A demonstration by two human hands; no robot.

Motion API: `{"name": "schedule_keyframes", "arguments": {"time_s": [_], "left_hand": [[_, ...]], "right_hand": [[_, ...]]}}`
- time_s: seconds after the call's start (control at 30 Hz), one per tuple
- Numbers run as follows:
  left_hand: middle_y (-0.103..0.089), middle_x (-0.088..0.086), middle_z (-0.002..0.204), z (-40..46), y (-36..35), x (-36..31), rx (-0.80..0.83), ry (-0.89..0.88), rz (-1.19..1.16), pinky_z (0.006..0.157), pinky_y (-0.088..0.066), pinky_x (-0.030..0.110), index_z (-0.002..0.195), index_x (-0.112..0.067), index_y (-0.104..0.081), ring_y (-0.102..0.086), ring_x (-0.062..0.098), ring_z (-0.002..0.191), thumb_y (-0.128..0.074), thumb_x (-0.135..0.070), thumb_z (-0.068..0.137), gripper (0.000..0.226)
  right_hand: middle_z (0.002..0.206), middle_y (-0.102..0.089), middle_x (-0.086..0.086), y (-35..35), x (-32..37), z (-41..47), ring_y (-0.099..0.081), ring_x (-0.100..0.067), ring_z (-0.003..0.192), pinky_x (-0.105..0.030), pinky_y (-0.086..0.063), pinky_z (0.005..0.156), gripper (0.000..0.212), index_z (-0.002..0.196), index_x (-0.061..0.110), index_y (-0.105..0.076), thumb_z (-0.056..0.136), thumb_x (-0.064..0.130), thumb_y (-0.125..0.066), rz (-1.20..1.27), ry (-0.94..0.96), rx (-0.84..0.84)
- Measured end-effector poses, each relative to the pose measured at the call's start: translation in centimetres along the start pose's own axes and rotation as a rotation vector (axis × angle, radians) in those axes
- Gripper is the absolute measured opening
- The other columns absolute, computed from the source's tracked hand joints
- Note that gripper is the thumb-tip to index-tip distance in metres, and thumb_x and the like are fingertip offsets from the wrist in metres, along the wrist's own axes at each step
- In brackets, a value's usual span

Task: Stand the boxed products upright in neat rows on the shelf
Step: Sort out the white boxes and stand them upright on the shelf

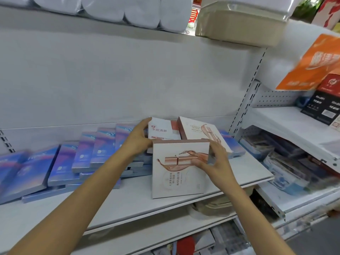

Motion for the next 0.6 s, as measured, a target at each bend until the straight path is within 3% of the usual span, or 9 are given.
{"name": "schedule_keyframes", "arguments": {"time_s": [0.07, 0.17, 0.27, 0.33, 0.4, 0.53, 0.6], "left_hand": [[-0.057, -0.014, 0.131, 0.2, 0.0, -0.3, -0.034, 0.014, -0.109, 0.092, -0.058, 0.042, 0.145, -0.03, -0.04, -0.063, 0.027, 0.119, -0.084, -0.003, 0.077, 0.085], [-0.054, -0.002, 0.136, 0.5, -0.2, -0.3, -0.059, 0.065, -0.184, 0.093, -0.055, 0.037, 0.159, -0.024, -0.022, -0.059, 0.024, 0.123, -0.082, 0.003, 0.078, 0.104], [-0.06, 0.006, 0.139, 0.5, 0.3, -0.1, -0.062, 0.104, -0.243, 0.09, -0.052, 0.028, 0.156, -0.015, -0.031, -0.06, 0.023, 0.123, -0.074, 0.008, 0.083, 0.088], [-0.066, 0.009, 0.133, 0.3, 0.9, 0.0, -0.071, 0.087, -0.265, 0.093, -0.057, 0.034, 0.144, -0.011, -0.05, -0.065, 0.026, 0.118, -0.069, 0.006, 0.088, 0.061], [-0.068, 0.007, 0.129, 0.0, 1.6, 0.4, -0.124, 0.078, -0.301, 0.097, -0.057, 0.046, 0.134, -0.01, -0.058, -0.066, 0.029, 0.116, -0.067, 0.001, 0.092, 0.044], [-0.065, 0.006, 0.132, -1.1, 3.3, 1.3, -0.255, 0.062, -0.427, 0.098, -0.055, 0.052, 0.132, -0.017, -0.055, -0.066, 0.03, 0.115, -0.064, -0.006, 0.096, 0.038], [-0.064, 0.006, 0.133, -1.7, 4.2, 1.6, -0.328, 0.053, -0.466, 0.097, -0.055, 0.052, 0.127, -0.021, -0.054, -0.066, 0.03, 0.114, -0.062, -0.007, 0.098, 0.033]], "right_hand": [[0.145, -0.047, 0.016, -0.1, -0.3, 0.0, -0.043, -0.01, 0.134, -0.048, -0.042, 0.112, 0.071, 0.14, 0.036, -0.046, 0.079, 0.043, -0.08, 0.01, 0.002, -0.006], [0.145, -0.046, 0.016, -0.3, -0.5, 0.1, -0.043, -0.011, 0.135, -0.048, -0.044, 0.111, 0.072, 0.14, 0.036, -0.045, 0.078, 0.048, -0.079, 0.029, -0.006, -0.01], [0.143, -0.048, 0.012, -0.3, -0.7, 0.2, -0.046, -0.016, 0.132, -0.049, -0.047, 0.109, 0.074, 0.139, 0.033, -0.047, 0.074, 0.05, -0.079, 0.055, -0.034, -0.031], [0.139, -0.052, 0.01, -0.2, -0.9, 0.3, -0.05, -0.016, 0.127, -0.049, -0.049, 0.105, 0.07, 0.136, 0.031, -0.05, 0.074, 0.043, -0.082, 0.082, -0.036, -0.052], [0.137, -0.054, 0.01, -0.2, -1.0, 0.3, -0.051, -0.016, 0.124, -0.048, -0.051, 0.103, 0.07, 0.134, 0.033, -0.052, 0.072, 0.042, -0.084, 0.089, -0.029, -0.086], [0.136, -0.048, 0.013, -0.6, 0.1, -0.2, -0.047, -0.012, 0.124, -0.031, -0.05, 0.101, 0.071, 0.131, 0.039, -0.049, 0.07, 0.042, -0.085, 0.093, 0.03, -0.129], [0.132, -0.051, 0.018, -0.6, 1.1, -0.6, -0.05, -0.001, 0.117, -0.02, -0.052, 0.094, 0.067, 0.125, 0.045, -0.048, 0.07, 0.042, -0.084, 0.124, 0.041, -0.125]]}}
Point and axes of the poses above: each hand's wrist, its own z-axis towards the middle knuckle, its own y-axis out of the back of the hand, x = y × z, the point moved 4 cm from there along z, towards the middle knuckle
